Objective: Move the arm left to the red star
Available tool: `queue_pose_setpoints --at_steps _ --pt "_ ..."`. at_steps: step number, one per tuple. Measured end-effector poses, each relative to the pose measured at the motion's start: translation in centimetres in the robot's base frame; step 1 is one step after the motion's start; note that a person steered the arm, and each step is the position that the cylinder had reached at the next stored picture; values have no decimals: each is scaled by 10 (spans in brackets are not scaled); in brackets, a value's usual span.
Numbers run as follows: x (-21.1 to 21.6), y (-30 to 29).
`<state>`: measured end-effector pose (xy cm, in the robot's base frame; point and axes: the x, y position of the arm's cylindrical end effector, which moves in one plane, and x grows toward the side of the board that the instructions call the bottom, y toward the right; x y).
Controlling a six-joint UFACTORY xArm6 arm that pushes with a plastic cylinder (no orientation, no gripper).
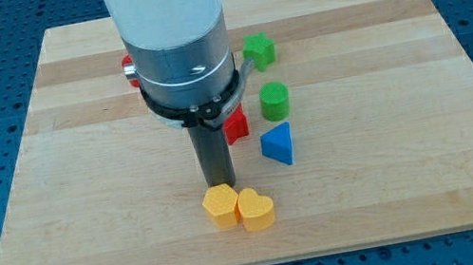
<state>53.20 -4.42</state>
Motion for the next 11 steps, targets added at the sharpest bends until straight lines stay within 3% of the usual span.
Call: queue_pose_setpoints --at_steps 4,10,11 --pt "-9 -34" --pt "-9 -35" --pt "-48 -44"
